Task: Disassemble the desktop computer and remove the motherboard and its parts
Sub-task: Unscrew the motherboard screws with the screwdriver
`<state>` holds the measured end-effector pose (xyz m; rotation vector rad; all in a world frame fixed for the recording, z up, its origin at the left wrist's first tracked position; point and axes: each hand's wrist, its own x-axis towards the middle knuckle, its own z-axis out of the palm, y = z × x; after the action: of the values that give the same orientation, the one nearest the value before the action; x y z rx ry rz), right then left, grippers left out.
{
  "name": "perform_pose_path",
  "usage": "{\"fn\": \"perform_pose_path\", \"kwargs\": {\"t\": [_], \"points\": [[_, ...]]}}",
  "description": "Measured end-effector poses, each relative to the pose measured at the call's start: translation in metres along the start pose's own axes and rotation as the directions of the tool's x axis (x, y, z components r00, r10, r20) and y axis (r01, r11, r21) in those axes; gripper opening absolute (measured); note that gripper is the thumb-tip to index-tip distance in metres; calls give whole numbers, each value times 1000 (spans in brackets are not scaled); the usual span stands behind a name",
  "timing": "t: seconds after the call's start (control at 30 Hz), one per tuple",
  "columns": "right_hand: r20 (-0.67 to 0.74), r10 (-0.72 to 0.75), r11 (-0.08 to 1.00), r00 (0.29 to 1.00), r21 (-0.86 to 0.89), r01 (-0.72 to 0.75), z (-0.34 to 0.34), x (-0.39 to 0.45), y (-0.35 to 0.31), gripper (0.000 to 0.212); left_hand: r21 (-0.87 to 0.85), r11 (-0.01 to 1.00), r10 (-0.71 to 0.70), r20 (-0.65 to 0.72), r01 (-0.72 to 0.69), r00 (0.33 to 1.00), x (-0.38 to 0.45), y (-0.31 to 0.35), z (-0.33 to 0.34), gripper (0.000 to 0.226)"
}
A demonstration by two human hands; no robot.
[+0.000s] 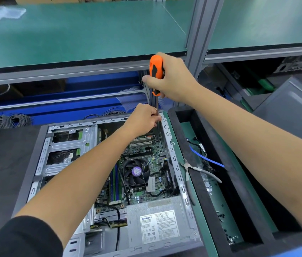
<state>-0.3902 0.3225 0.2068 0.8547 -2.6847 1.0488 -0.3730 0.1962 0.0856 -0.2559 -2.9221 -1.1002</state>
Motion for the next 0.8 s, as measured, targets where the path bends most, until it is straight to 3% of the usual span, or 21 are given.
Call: {"fn": "perform_pose_path", "kwargs": {"t": [0.63, 0.8], "points": [[20, 30, 999, 999, 14, -30, 0, -2, -1, 30, -30, 999, -41, -1, 41, 999, 0, 0, 4, 18], [85, 72, 996, 994, 45, -76, -10, -4, -8, 39, 89, 995, -34, 9, 33, 999, 2, 4, 1, 30]]}}
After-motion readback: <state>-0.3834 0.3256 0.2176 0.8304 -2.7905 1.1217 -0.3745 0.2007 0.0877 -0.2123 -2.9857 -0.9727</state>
